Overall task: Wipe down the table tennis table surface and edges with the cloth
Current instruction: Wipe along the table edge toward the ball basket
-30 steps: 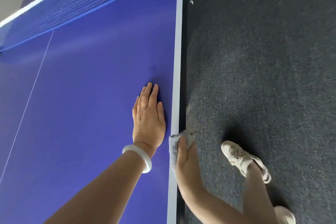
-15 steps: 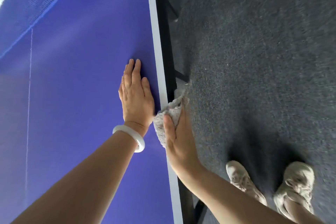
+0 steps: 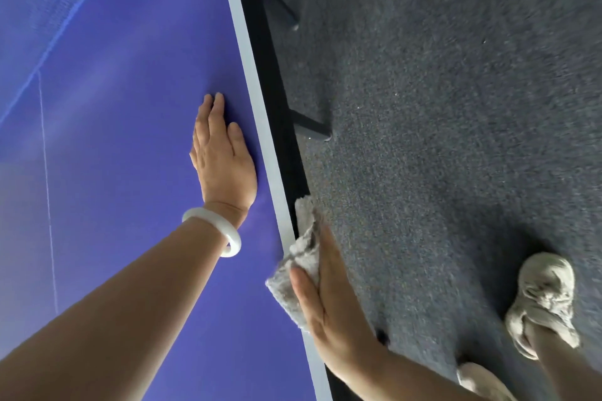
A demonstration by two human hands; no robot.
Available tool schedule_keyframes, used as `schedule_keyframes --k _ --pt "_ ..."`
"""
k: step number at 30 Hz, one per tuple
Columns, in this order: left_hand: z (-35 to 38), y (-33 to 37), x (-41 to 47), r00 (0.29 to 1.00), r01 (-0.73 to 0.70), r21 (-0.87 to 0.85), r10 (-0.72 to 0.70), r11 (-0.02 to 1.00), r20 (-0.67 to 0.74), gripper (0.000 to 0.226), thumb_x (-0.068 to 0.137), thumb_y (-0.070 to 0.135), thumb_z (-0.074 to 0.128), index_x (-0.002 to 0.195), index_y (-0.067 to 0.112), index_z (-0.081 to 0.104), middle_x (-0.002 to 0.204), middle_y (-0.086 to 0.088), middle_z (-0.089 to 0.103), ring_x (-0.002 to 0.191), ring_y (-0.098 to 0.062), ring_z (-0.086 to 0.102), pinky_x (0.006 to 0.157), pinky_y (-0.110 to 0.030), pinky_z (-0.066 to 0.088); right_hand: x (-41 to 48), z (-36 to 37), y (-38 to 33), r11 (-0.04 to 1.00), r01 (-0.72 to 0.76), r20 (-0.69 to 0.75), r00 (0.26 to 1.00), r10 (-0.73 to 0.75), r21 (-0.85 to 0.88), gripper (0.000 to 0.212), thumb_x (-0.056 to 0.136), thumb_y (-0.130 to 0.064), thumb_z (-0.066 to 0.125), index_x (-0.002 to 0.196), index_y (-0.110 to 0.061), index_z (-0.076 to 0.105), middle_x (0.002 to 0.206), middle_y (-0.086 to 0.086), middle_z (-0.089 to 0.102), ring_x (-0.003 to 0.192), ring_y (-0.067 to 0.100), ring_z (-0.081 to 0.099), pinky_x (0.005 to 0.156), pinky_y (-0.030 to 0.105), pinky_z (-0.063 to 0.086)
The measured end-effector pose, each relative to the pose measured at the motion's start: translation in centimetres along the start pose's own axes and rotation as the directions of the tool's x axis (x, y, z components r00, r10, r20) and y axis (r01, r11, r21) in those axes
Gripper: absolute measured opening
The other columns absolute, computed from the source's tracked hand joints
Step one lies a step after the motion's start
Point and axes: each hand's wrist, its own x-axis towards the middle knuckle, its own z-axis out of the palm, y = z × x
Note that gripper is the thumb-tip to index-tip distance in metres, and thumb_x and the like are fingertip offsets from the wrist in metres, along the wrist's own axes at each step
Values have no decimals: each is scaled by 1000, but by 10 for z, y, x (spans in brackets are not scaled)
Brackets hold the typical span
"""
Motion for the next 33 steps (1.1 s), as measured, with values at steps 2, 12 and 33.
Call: schedule_keyframes --k 2,12,33 --pt "1 0 -1 1000 -3 -6 3 1000 -2 47 106 21 30 153 20 31 161 4 23 147 -12 20 116 -30 11 -15 -2 -3 997 2 23 1000 0 -78 61 104 -48 33 152 -53 -5 164 -22 2 152 5 1 124 46 12" --pt "-5 -14 0 995 89 -400 -98 912 -1 44 96 15 49 139 20 54 146 6 50 135 -8 44 115 -26 31 90 0 -35 956 -161 0 986 166 -244 73 102 -43 45 158 -22 4 158 13 17 139 37 35 112 50 32" --pt "-25 -51 -262 985 -158 -82 162 984 54 50 103 13 28 153 9 29 162 -1 22 150 -8 14 122 -39 15 -155 4 34 992 -36 4 999 37 -121 59 102 -36 36 153 -25 10 164 -3 14 151 5 9 125 37 11"
